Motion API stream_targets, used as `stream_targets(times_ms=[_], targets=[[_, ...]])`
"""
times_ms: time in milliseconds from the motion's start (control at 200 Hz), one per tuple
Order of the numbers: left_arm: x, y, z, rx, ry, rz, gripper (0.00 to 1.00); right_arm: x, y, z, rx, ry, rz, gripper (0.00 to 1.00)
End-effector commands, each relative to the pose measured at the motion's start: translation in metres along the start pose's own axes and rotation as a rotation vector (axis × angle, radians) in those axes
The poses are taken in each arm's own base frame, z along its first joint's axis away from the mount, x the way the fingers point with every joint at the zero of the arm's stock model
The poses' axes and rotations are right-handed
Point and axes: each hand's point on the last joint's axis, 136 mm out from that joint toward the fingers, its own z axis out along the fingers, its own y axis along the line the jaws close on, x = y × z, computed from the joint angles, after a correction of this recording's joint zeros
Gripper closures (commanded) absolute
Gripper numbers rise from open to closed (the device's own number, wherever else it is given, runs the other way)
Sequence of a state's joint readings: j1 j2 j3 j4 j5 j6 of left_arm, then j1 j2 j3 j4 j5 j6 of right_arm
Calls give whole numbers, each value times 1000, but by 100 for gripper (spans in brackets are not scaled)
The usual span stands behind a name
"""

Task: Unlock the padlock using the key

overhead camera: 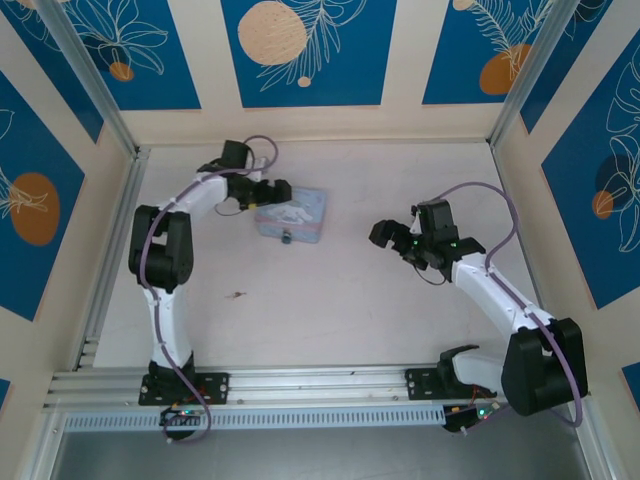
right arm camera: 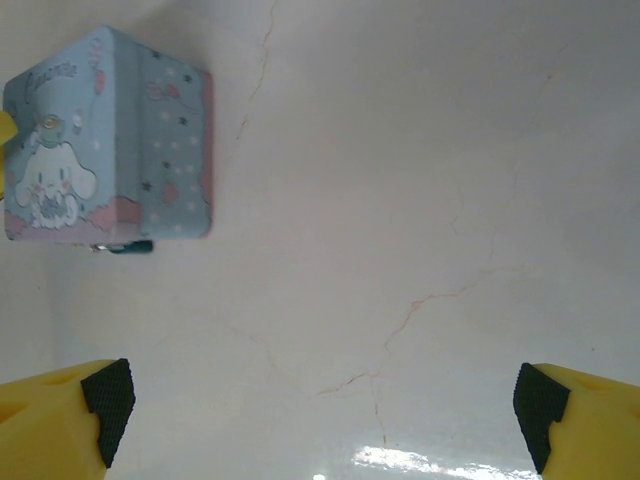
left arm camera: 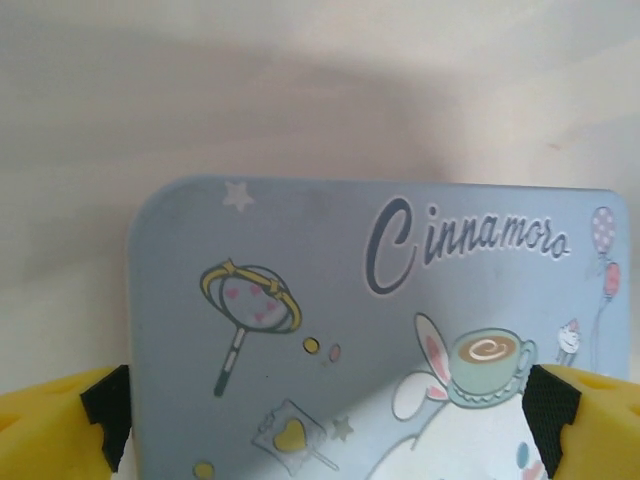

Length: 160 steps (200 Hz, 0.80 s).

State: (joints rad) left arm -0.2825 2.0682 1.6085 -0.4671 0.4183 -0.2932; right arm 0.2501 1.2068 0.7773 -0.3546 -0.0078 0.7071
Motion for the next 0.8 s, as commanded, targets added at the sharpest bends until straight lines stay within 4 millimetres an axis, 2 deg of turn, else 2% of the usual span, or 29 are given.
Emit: stream_targets(times_ms=[0, 85, 175, 270, 345, 460, 565, 795], targets=[[11, -65, -8, 82, -41, 69, 0, -18, 14, -4, -37, -35, -2, 0], [33, -90, -5, 98, -57, 68, 0, -21, 10, -3, -37, -35, 24, 0], [55, -105, -5, 107, -82, 45, 0, -25, 5, -2, -44, -35, 56, 0], [77, -110, -6, 106, -101, 9, 0, -28, 0, -1, -52, -30, 77, 0], [90, -106, -6, 82, -111, -21, 0, -29, -2, 1, -55, -23, 85, 0], [97, -95, -10, 45, -139, -49, 0, -28, -2, 9, -63, 0, 94, 0], [95, -90, -12, 14, -152, -51, 0, -31, 2, 18, -83, 17, 114, 0], [85, -89, -23, -9, -201, -68, 0, -41, 26, 37, -121, 67, 117, 2]])
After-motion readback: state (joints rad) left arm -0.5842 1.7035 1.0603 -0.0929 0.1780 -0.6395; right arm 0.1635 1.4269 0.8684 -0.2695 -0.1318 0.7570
